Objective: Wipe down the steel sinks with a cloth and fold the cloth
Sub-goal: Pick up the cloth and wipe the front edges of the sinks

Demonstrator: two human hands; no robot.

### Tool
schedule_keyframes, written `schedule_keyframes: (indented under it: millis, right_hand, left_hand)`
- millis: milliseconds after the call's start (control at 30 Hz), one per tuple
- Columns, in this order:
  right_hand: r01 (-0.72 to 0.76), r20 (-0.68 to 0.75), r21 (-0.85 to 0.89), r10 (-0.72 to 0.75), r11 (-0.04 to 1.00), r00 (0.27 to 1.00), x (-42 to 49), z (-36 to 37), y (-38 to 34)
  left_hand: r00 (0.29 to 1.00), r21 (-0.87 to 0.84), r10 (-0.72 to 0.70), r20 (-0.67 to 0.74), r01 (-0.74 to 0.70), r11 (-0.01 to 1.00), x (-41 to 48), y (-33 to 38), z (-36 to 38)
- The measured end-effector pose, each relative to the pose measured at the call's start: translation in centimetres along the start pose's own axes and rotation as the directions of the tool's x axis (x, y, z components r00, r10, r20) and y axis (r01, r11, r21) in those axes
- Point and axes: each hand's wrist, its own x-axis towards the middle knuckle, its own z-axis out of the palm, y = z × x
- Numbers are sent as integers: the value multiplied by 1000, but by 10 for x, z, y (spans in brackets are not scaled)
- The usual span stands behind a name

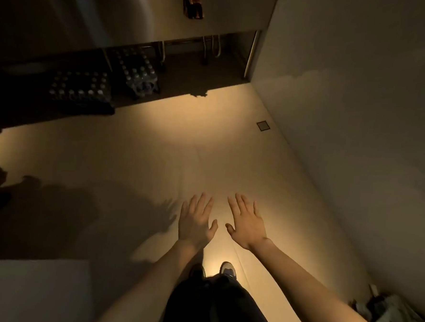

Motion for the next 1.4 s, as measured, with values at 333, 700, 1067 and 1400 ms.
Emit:
schedule_keyframes:
  millis: [333, 700, 1067, 1400]
  right_hand:
    - [19, 4, -7, -19, 1000, 1000, 36, -29, 12]
    - [72, -48, 30, -70, 997, 996, 115, -86, 69]
    - [162, -51, -58, -165, 985, 985, 228, -159, 139]
    - [182, -1, -69, -183, 981, 983, 311, -177, 150]
  left_hand:
    - [999, -22, -24, 41, 25, 999, 39, -11, -34]
    - [990, 77, -117, 76, 111, 991, 139, 7, -66]
    - [980, 52, -199, 8, 198, 979, 271, 33, -104]
    - [964, 22, -260, 57, 259, 965, 341, 10, -112]
